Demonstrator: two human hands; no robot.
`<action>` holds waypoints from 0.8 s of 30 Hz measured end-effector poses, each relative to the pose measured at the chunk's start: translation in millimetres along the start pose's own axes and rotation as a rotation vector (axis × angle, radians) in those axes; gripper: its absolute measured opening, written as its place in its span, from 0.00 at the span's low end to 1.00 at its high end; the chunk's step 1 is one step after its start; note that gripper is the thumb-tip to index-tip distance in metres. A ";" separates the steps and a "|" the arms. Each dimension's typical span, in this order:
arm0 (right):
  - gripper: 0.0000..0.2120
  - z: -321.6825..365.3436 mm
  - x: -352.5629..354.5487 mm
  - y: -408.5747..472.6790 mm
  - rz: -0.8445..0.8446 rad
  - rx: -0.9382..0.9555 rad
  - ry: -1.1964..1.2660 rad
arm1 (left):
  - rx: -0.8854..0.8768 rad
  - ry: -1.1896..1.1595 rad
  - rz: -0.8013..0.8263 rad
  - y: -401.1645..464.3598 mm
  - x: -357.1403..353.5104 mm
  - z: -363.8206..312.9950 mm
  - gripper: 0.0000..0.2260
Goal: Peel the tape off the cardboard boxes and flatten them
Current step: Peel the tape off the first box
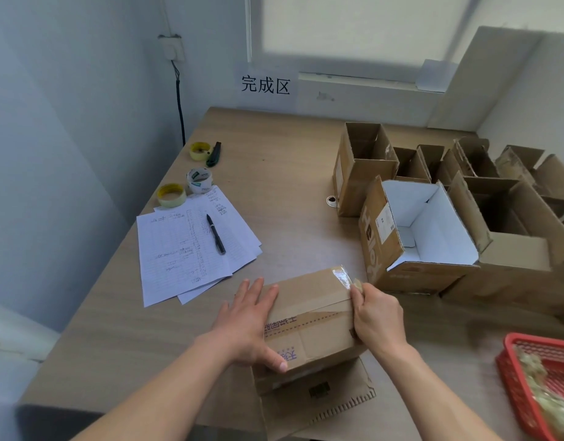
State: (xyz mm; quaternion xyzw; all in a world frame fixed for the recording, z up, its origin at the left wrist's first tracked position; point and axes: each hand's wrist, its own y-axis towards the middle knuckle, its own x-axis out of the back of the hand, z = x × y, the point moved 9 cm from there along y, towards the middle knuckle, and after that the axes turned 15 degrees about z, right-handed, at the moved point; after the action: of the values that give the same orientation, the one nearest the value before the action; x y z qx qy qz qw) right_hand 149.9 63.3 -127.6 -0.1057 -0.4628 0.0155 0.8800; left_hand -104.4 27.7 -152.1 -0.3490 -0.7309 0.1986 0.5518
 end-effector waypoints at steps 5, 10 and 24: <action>0.23 -32.9 4.3 -6.5 -0.201 -0.120 0.379 | -0.015 -0.002 0.002 -0.9 0.8 0.6 0.64; 0.19 -69.2 -21.0 -13.3 -0.298 -0.337 0.866 | -0.024 0.009 0.001 -2.2 0.4 2.9 0.64; 0.32 -55.4 -24.3 -20.8 0.104 -0.247 0.956 | -0.048 -0.004 0.023 2.4 5.4 5.5 0.64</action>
State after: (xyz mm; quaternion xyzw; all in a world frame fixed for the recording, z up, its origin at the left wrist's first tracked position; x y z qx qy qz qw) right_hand 179.9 30.3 -173.6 -0.2274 0.0004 -0.0456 0.9727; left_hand -109.7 33.7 -151.8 -0.3700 -0.7327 0.1879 0.5394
